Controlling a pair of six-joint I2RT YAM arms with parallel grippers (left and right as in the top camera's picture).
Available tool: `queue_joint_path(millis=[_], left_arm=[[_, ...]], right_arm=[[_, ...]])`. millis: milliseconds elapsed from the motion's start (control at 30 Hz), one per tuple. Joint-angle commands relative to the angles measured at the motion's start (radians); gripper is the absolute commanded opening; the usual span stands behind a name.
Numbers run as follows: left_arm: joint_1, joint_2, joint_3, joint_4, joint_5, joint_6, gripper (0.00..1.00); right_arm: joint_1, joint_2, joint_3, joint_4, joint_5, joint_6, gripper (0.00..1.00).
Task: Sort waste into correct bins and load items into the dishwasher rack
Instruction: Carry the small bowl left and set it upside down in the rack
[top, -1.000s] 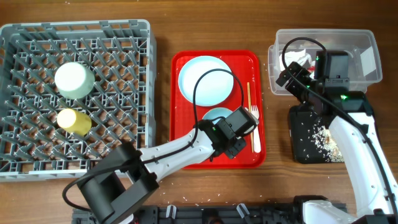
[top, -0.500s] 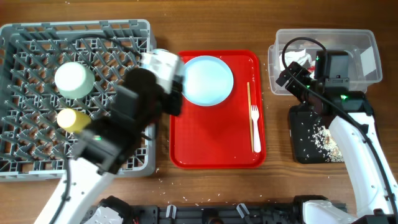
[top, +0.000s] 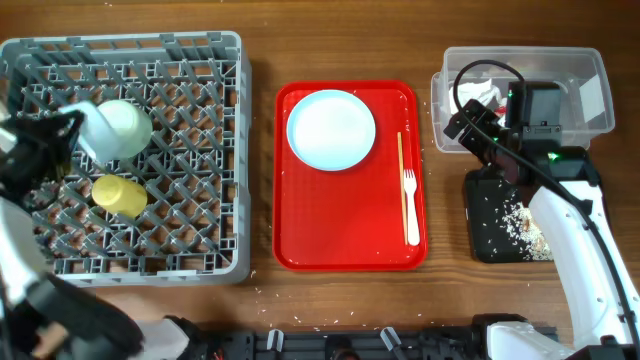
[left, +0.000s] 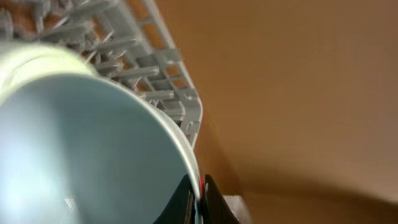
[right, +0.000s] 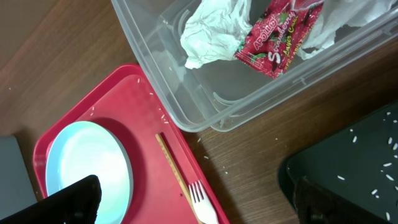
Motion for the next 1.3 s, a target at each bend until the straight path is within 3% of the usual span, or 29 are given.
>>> queue_joint_path(millis=[0, 500, 800, 1133, 1267], left_arm=[[0.068, 0.134, 0.007, 0.023, 0.263, -0.042, 0.04], [0.246, 0.204, 0.006, 0.113, 0.271, -0.031, 0.04], [0.249, 0.204, 0.005, 0.118, 0.175, -0.005, 0.04], [0.334, 0.203, 0.005, -0.069, 0.14, -0.024, 0.04], [0.385, 0.203, 0.005, -0.131, 0.143, -0.012, 0.27]], right_arm=[[-0.003, 0.006, 0.0, 0.002, 0.009, 0.006, 1.0], [-0.003, 0.006, 0.0, 0.002, 0.009, 0.007, 1.0], [-0.003, 0.006, 0.0, 0.002, 0.009, 0.007, 1.0], [-0.003, 0.006, 0.0, 0.002, 0.009, 0.007, 1.0], [-0.003, 0.006, 0.0, 0.002, 0.009, 0.007, 1.0]])
